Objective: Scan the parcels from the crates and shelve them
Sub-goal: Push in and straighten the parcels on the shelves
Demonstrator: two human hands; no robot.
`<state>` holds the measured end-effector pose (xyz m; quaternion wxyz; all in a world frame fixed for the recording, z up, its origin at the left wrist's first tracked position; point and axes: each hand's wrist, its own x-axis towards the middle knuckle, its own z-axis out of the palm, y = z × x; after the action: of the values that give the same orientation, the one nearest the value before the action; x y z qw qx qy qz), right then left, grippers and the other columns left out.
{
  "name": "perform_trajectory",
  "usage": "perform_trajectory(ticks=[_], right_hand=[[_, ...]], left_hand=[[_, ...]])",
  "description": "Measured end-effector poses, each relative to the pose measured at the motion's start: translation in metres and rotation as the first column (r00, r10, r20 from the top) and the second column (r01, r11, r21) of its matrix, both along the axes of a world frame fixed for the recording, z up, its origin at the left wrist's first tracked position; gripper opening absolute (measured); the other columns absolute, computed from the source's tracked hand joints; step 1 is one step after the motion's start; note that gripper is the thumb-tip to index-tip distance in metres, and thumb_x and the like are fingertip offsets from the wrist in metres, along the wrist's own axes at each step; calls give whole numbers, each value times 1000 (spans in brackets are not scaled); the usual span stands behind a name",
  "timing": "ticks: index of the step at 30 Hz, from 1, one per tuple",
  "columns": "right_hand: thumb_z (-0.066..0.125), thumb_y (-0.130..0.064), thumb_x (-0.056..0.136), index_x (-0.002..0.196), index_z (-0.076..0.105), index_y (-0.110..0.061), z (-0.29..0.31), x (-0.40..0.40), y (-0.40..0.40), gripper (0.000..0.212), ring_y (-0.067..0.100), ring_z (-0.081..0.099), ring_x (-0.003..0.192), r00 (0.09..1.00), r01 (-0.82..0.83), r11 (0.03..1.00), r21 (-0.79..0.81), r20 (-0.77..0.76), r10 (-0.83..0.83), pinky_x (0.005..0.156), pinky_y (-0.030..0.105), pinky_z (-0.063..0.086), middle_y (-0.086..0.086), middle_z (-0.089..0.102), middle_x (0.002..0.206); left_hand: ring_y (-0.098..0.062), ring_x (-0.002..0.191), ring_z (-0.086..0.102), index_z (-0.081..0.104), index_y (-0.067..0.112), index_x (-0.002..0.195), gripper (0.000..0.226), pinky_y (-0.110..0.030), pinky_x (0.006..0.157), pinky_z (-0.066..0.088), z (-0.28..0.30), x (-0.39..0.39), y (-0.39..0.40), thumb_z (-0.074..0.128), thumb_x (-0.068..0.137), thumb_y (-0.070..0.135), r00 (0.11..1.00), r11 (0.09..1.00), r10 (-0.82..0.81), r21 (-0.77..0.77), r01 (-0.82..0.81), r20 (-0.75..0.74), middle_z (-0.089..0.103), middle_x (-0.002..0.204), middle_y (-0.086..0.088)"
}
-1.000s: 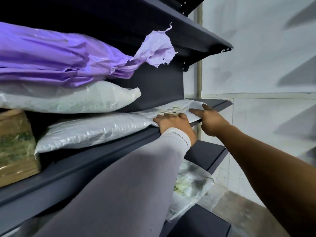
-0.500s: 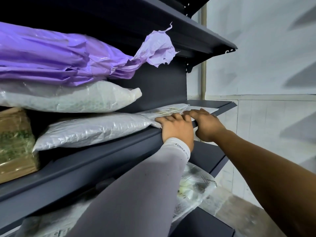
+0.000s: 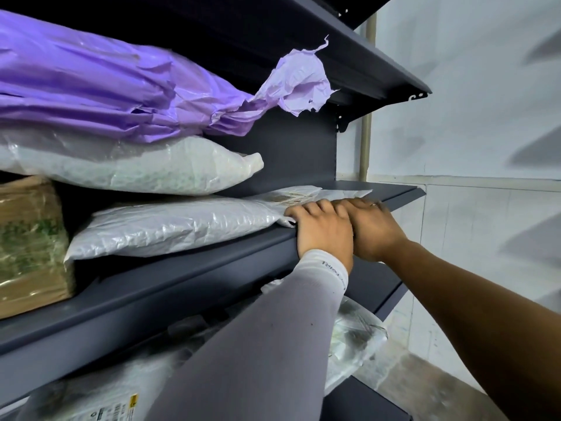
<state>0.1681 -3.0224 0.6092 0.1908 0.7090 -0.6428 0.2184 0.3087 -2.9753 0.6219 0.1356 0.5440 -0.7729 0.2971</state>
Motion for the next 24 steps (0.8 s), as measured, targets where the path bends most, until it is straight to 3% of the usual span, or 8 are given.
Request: perform_trajectory(ticks=[3,6,10,13,17,24], right_hand=[[77,-47,80,157,18,-54,4,-3,-4,97,26,10,160,995,-56,992,114,90,46,125,56,22,-10,19,171],[80,-42,83,159,-3,-57,9,-2,5,113,25,-5,161,998,3,983,186,54,-13,126,58,18,-9,-2,174],[77,-45,85,161,-12,-47,15,12,34,117,24,-9,161,996,86,975,207,-28,-82,127,57,13,-8,-8,174],[74,-32,87,161,-15,-44,20,22,63,116,24,-10,161,992,121,971,206,-70,-109,128,57,11,-6,-11,174],[71,-19,86,160,-16,-46,23,32,111,117,25,-12,160,989,144,963,226,-59,-134,127,58,11,-6,-11,174],[66,-28,90,158,-22,-48,4,67,199,113,28,-8,161,992,125,958,258,-52,-115,127,59,13,0,-11,175]], left_hand=[[-53,133,47,32,2,154,75,-79,110,23,4,0,5,54,98,47,994,992,105,70,-107,28,48,146,-28],[-60,147,25,15,-1,161,85,-82,113,7,9,0,9,46,102,51,991,982,133,131,-135,27,26,162,-35],[-54,155,-2,-10,3,163,98,-74,118,-9,9,3,10,47,100,51,991,984,120,125,-126,53,-1,168,-34],[-46,156,-15,-22,6,160,98,-67,120,-16,2,8,21,43,102,51,994,989,98,110,-103,49,-13,169,-27],[-39,157,-20,-23,8,160,95,-64,118,-20,-13,22,59,42,104,48,998,988,46,149,-51,39,-19,170,-18],[-37,158,-19,-19,10,162,94,-62,121,-19,-53,85,154,43,102,47,999,958,26,284,-36,39,-19,171,-16]])
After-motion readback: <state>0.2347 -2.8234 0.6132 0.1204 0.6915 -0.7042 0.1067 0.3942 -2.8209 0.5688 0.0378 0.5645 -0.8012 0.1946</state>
